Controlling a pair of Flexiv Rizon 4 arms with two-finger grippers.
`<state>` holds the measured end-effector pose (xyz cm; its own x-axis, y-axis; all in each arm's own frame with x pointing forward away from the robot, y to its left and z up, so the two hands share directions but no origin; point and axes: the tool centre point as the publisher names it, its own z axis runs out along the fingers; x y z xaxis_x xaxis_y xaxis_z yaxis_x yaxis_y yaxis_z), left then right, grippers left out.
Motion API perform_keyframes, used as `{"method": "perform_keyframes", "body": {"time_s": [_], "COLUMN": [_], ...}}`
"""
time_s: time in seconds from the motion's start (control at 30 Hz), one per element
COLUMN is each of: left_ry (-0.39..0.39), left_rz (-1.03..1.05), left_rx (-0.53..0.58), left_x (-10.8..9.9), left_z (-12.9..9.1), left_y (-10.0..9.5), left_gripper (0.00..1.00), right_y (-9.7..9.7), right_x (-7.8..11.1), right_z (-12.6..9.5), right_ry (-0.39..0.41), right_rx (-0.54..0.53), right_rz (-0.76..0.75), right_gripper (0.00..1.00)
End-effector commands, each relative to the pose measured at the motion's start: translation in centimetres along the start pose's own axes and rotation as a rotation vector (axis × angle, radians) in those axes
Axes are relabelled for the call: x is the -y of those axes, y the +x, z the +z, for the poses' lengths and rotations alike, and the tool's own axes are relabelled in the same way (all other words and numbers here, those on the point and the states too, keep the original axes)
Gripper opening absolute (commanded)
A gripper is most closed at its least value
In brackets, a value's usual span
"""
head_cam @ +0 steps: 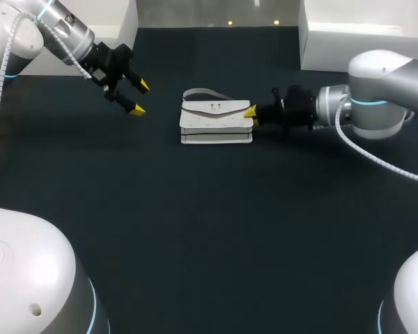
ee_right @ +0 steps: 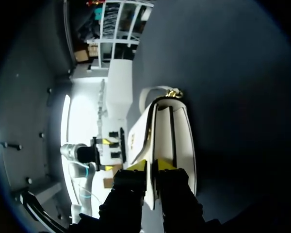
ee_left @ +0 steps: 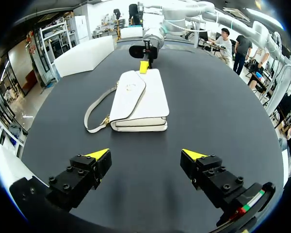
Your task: Pick up the bag, open it, inspect its contents, close it, and place it on the opposite side
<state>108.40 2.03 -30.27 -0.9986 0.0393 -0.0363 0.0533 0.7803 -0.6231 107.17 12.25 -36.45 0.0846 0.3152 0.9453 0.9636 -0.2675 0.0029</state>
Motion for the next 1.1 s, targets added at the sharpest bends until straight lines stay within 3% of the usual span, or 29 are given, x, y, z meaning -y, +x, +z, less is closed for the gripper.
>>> {"method": "perform_keyframes", "body": {"time_s": [0.03, 0.1, 0.13, 0.17, 0.33, 0.5, 0.8, 1.1], "left_ry": [0.002, 0.002, 0.002, 0.002, 0.002, 0.002, 0.002, 0.002], "left_rz": [0.001, 0.001, 0.001, 0.001, 0.001, 0.001, 0.001, 0.001], "left_rx": [0.001, 0.001, 0.001, 0.001, 0.001, 0.001, 0.001, 0.001], "left_x": [-0.1, -0.1, -0.1, -0.1, -0.1, -0.1, -0.1, -0.1], "left_z": [0.1, 0.1, 0.1, 0.1, 0.1, 0.1, 0.1, 0.1], "left_y": [0.0, 0.0, 0.0, 0.0, 0.0, 0.0, 0.0, 0.0], "left_gripper": [1.00, 1.00, 1.00, 1.00, 1.00, 1.00, 1.00, 1.00], "right_y": [0.1, 0.3, 0.4, 0.5, 1.8, 4.4, 9.1, 10.6], "right_x": [-0.3, -0.3, -0.3, -0.3, -0.9, -1.2, -1.2, -1.6], "right_z": [0.6, 0.6, 0.5, 0.2, -2.3, -5.1, -6.8, -6.5], "right_ry": [0.008, 0.007, 0.003, -0.002, -0.056, -0.084, 0.051, 0.208], "right_rx": [0.001, 0.007, 0.015, 0.019, 0.078, 0.203, 0.457, 0.656], "right_rz": [0.002, -0.001, -0.005, -0.006, -0.039, -0.148, -0.486, -0.759], "right_gripper": [0.20, 0.49, 0.95, 1.00, 1.00, 1.00, 1.00, 1.00]}}
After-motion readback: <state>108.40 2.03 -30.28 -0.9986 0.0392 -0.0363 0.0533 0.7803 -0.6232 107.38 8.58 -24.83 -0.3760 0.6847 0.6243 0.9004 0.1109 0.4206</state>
